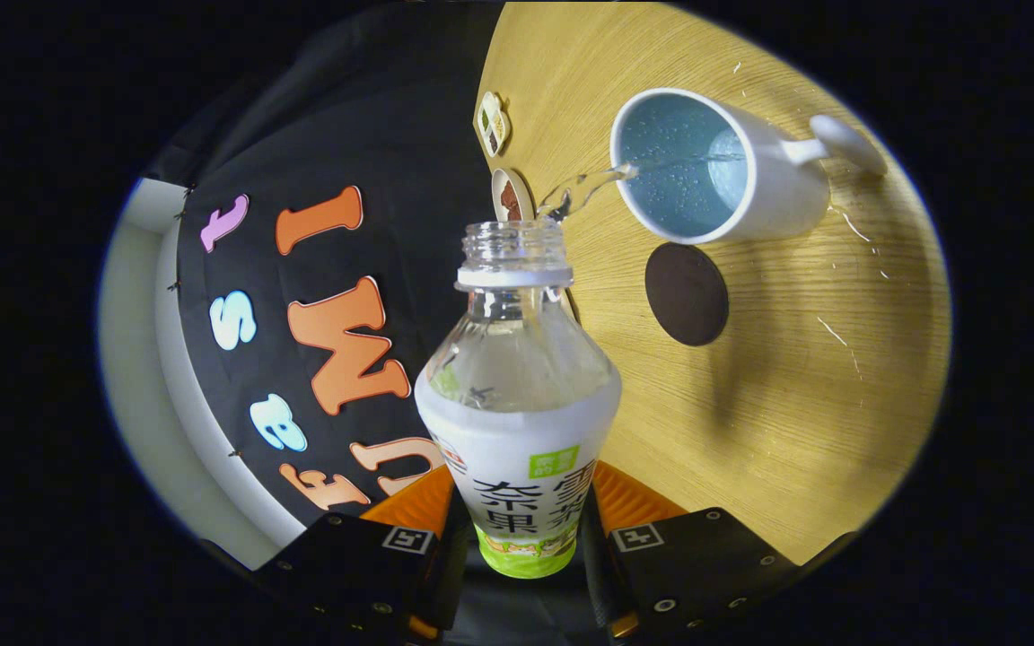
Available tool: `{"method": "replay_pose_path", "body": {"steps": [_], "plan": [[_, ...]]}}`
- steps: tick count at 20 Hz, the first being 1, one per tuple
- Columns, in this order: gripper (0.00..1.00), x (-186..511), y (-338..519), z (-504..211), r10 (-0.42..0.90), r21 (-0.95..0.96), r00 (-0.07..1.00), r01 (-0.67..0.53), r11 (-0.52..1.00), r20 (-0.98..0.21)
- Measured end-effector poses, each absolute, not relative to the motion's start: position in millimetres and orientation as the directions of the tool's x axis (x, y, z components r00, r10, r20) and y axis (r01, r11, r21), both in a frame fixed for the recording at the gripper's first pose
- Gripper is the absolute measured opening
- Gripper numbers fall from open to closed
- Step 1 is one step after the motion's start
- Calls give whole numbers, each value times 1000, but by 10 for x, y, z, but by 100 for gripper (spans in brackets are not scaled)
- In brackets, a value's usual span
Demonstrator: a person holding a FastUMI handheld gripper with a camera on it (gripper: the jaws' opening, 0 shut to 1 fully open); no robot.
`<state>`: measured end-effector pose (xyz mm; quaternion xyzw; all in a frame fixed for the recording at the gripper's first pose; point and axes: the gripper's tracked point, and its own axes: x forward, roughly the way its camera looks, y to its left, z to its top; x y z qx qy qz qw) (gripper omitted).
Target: Take the bottle from table, then pour the juice into the cup, finally place the bottle on the coaster
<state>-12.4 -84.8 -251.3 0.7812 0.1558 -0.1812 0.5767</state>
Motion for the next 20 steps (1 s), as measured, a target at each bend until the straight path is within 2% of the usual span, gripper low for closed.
{"method": "replay_pose_path", "body": {"steps": [20], "plan": [[59, -122, -898, -2392, 39, 827, 888, 441, -348, -458]]}}
